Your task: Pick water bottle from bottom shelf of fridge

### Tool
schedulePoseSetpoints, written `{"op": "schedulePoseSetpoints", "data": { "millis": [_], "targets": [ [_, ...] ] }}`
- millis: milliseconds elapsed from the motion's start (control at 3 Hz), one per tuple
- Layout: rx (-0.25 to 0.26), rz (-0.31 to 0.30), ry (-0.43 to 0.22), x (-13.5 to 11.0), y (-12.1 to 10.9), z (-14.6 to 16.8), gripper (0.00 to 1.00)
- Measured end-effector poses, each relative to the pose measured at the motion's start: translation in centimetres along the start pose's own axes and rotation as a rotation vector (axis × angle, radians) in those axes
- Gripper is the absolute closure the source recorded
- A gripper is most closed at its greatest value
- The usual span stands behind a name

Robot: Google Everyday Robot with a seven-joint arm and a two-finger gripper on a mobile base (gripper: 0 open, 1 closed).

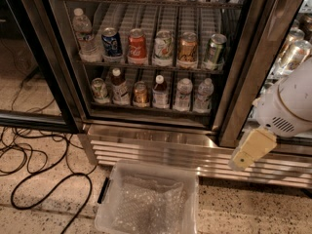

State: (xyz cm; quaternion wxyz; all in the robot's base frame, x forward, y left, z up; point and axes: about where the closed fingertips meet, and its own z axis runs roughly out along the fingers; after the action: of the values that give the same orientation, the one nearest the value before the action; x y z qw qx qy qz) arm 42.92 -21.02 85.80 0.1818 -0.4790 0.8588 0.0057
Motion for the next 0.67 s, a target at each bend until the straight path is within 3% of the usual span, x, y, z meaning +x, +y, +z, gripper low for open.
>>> {"op": "schedulePoseSetpoints", "data": {
  "millis": [333,667],
  "targets": [
    [0.0,0.0,0.0,0.0,0.0,0.0,0.0],
    [-0.046,0.016,-0.038,-0.5,2.0,2.2,0.0]
  ]
}}
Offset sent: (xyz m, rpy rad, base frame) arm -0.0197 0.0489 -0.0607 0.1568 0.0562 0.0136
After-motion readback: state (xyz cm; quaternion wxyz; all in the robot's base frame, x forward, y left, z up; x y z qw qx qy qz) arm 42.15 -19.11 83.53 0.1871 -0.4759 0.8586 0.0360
